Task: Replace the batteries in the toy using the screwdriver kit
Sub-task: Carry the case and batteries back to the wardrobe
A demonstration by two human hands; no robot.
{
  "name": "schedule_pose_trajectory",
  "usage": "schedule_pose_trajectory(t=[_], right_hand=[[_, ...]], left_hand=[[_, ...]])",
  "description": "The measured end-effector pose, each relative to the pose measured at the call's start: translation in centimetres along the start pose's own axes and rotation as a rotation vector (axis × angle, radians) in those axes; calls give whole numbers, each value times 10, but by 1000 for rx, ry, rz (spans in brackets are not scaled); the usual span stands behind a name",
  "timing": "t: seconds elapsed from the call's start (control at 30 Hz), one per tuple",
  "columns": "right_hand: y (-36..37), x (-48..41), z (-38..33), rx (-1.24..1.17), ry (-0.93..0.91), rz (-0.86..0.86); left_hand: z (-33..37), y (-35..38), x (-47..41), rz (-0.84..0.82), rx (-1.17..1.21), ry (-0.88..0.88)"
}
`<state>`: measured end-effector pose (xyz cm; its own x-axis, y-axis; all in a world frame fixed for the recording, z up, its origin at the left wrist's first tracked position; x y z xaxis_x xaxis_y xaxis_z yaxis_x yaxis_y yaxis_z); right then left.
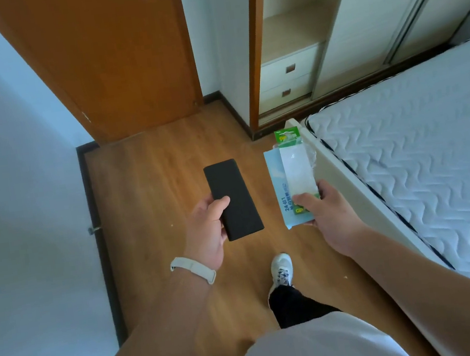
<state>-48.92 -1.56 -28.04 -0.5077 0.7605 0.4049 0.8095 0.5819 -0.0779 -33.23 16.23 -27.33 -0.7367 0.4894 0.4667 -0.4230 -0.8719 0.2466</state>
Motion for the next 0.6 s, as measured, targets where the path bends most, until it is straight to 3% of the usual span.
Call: schedule_pose_trajectory(t=[0.6], right_hand=[[-2,-241,-122,-120,-14,-41]], left_hand=[[119,145,-214,6,-145,65]])
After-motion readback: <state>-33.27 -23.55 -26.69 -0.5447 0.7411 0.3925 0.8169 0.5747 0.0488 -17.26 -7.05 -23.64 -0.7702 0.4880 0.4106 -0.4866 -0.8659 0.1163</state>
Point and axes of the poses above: each hand's wrist, its own x-axis away from the middle knuckle, its own y-axis out of the palm, z = x × y, the point moved 6 cm from there along -x, towards the middle knuckle, and after that the axes turned 5 degrees about z, right-handed, at the moved point
